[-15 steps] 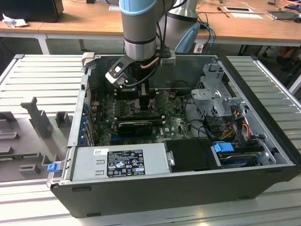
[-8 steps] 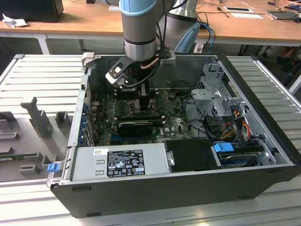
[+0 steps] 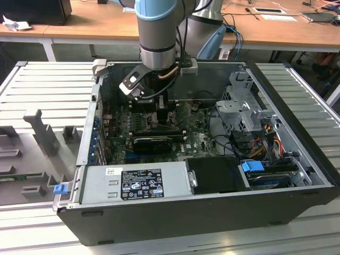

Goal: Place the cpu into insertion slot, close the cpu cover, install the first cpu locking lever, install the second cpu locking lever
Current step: 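Place the cpu into insertion slot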

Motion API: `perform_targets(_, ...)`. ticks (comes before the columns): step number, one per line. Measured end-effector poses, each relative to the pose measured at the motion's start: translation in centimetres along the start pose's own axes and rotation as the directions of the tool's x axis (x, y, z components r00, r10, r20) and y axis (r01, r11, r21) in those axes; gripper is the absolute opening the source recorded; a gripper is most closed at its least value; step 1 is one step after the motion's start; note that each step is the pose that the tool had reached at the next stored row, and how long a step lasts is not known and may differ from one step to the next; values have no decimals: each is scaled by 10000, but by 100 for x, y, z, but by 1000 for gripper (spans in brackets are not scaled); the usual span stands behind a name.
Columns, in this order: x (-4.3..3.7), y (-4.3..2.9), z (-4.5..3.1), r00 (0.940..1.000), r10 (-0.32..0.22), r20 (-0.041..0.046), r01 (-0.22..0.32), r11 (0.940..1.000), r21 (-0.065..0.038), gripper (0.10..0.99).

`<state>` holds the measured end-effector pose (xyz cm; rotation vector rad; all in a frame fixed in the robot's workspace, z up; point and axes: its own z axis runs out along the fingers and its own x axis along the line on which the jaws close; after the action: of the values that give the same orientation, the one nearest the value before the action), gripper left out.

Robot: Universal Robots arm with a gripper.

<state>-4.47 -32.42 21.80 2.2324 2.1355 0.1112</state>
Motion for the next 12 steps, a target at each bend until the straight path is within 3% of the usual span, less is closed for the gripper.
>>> perform_targets(8,2,-1,12,10000,5,-10,-5,10000,0,529)
perform_targets(12,0,-11,68,10000,-15,-24,15,10000,1,529)
